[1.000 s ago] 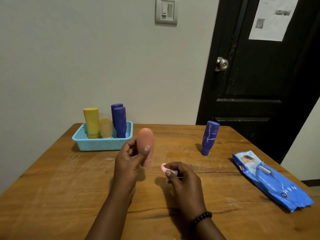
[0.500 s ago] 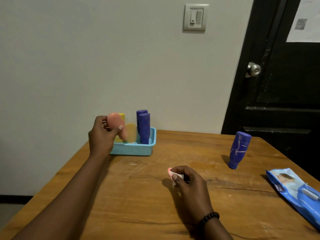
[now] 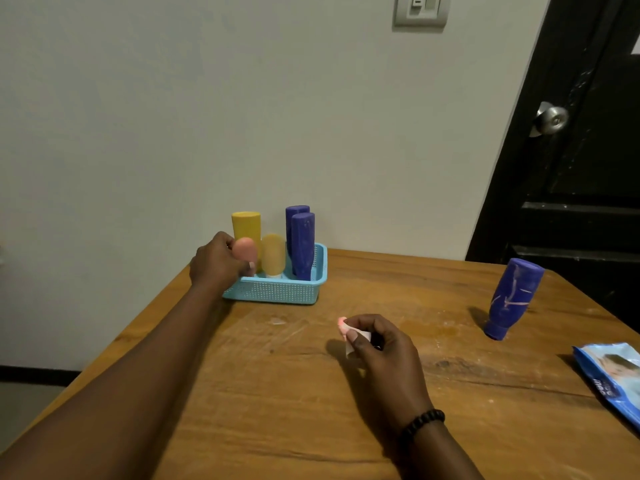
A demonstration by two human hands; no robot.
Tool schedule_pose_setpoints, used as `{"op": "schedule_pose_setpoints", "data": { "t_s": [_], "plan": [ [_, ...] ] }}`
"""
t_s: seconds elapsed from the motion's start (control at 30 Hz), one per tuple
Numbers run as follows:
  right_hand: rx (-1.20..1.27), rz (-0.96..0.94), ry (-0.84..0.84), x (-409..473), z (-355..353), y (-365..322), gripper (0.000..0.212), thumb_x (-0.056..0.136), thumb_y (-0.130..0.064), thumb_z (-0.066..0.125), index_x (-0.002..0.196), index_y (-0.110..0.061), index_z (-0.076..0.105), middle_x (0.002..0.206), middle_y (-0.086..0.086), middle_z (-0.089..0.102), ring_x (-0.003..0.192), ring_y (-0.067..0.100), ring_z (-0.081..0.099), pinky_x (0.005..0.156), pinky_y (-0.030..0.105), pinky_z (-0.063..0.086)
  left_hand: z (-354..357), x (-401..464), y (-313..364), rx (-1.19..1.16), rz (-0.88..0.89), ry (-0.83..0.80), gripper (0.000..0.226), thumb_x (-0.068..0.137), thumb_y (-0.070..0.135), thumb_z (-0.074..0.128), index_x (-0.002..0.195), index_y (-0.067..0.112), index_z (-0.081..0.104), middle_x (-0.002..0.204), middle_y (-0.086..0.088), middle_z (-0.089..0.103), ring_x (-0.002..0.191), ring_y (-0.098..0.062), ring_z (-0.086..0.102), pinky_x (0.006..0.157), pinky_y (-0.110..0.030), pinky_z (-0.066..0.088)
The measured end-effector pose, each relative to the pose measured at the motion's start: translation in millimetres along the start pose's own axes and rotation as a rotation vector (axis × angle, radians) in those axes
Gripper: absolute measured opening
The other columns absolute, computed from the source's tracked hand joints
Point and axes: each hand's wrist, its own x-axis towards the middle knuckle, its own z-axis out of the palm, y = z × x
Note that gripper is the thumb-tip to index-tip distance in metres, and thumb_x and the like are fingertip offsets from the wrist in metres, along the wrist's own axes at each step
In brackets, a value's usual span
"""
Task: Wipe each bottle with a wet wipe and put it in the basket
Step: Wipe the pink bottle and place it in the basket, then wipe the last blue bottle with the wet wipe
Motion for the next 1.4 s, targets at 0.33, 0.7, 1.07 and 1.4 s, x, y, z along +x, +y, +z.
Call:
{"op": "schedule_pose_setpoints", "data": {
  "t_s": [0.33, 0.7, 1.07, 1.4],
  "plan": [
    [0.033, 0.014, -0.017, -3, -7, -1, 0.009, 0.090, -0.022, 0.068, 0.088, -0.028, 0.075, 0.094, -0.018, 0.072, 0.085, -0.003, 0.064, 0.065, 0.014, 0.050, -1, 10, -4, 0.204, 0.039, -0.048, 0.058, 0.075, 0.039, 0.082, 0.122, 0.020, 0.054, 0.118, -0.010, 0.066, 0.112, -0.034, 0.056, 0.092, -0.040, 0.036],
    [0.161, 0.084, 0.027, 3, -18, 1, 0.008, 0.086, -0.026, 0.071, 0.090, -0.030, 0.075, 0.094, -0.003, 0.073, 0.092, 0.023, 0.069, 0.080, 0.047, 0.059, 5, -64, 22, -0.143, 0.284, 0.539, 0.030, 0.085, 0.029, 0.071, 0.101, 0.010, 0.054, 0.100, -0.009, 0.059, 0.093, -0.026, 0.052, 0.078, -0.041, 0.043],
    [0.344, 0.042, 0.374, -1, -106, -23, 0.013, 0.085, -0.020, 0.068, 0.098, -0.018, 0.069, 0.100, -0.001, 0.069, 0.088, 0.014, 0.067, 0.083, 0.034, 0.057, 77, -158, 144, -0.492, 0.608, -0.194, 0.025, 0.088, 0.023, 0.074, 0.105, 0.022, 0.056, 0.096, 0.007, 0.060, 0.087, -0.011, 0.057, 0.071, -0.020, 0.047],
    [0.471, -0.032, 0.607, -17, -155, 2, 0.009, 0.085, -0.017, 0.069, 0.091, -0.023, 0.072, 0.096, -0.002, 0.072, 0.087, 0.015, 0.066, 0.073, 0.030, 0.051, 179, -171, 241, -0.473, 0.511, -0.727, 0.082, 0.080, 0.036, 0.080, 0.147, 0.024, 0.033, 0.154, 0.000, 0.042, 0.142, -0.020, 0.038, 0.102, -0.032, 0.040]
  ]
}}
